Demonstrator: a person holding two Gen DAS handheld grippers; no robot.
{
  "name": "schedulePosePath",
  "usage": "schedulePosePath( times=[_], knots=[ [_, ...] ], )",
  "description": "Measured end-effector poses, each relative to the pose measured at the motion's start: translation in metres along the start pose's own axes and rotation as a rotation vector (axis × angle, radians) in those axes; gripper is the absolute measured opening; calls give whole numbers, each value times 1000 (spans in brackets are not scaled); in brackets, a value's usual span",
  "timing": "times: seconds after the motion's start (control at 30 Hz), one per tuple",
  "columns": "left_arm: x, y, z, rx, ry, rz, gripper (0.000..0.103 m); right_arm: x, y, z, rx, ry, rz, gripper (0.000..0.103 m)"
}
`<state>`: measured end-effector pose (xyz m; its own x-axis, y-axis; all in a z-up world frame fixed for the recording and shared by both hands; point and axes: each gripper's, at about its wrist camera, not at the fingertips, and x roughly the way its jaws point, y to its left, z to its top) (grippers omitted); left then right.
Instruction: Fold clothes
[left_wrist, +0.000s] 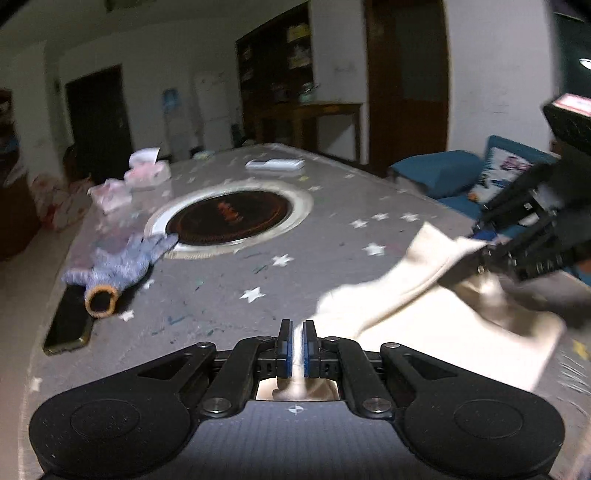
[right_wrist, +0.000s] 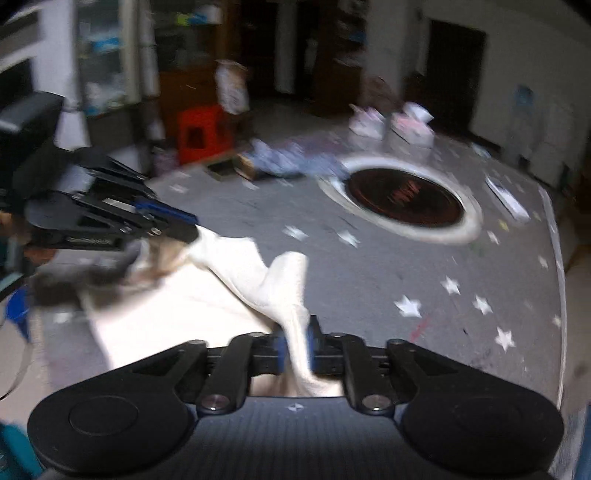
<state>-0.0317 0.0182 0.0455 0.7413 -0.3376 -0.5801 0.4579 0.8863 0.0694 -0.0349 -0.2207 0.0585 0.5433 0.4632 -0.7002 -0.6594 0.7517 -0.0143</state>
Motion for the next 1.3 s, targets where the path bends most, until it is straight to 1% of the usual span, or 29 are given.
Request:
schedulePosePath(
  times=[0.03,0.07,0.1,0.2,0.27,0.33,0.4,0.43,0.47,0.5,0.53,0.57,0.67,0.77,0.9,1.0,1.13,1.2,1.23,1.3],
  knots=[
    [9,2,-1,-10,11,19,6,11,-5,-3,26,9,-18,19],
    [16,4,-3,-22,24,34,6,18,-9,-8,48,14,-37,31],
    [19,7,-4,-33,27,49,8,22,-13,-12,66,16,-58,36],
    [17,15,-7,-81,18,83,9,21,-21,-22,125,0,-117,37],
    [5,20,-9,-128,2,97,10,14,-24,-25,166,-18,-137,37],
    [-8,24,-11,-174,-14,109,17,2,-22,-27,188,-47,-123,37],
    [-23,23,-15,-217,-23,95,41,-7,-13,-31,186,-61,-91,37],
    [-31,22,-19,-240,-23,80,45,-12,-8,-33,183,-66,-75,38],
    [-39,20,-23,-262,-24,66,49,-14,-4,-35,181,-69,-62,41],
    [-46,19,-27,-282,-22,51,50,-14,-1,-38,180,-65,-59,44],
    [-50,17,-32,-294,-13,36,51,-13,1,-40,179,-62,-55,50],
    [-51,14,-36,-304,-2,32,51,-12,4,-43,178,-58,-51,53],
    [-49,8,-47,-314,48,30,51,-11,11,-50,175,-48,-40,53],
    [-43,5,-55,-329,84,28,48,-9,19,-58,172,-38,-29,54],
    [-43,8,-61,-381,90,-25,29,-8,22,-61,160,-38,-20,57],
    [-47,9,-64,-393,100,-49,24,-8,26,-65,134,-41,-14,58],
    [-62,5,-74,-419,121,-80,24,-17,32,-72,110,-31,27,58],
    [-72,3,-79,-410,128,-85,29,-23,35,-75,91,-26,52,58],
    [-76,1,-80,-396,128,-75,29,-27,35,-76,100,-24,70,57],
    [-85,-1,-77,-365,123,-44,37,-34,30,-75,144,-32,106,57]
  ],
)
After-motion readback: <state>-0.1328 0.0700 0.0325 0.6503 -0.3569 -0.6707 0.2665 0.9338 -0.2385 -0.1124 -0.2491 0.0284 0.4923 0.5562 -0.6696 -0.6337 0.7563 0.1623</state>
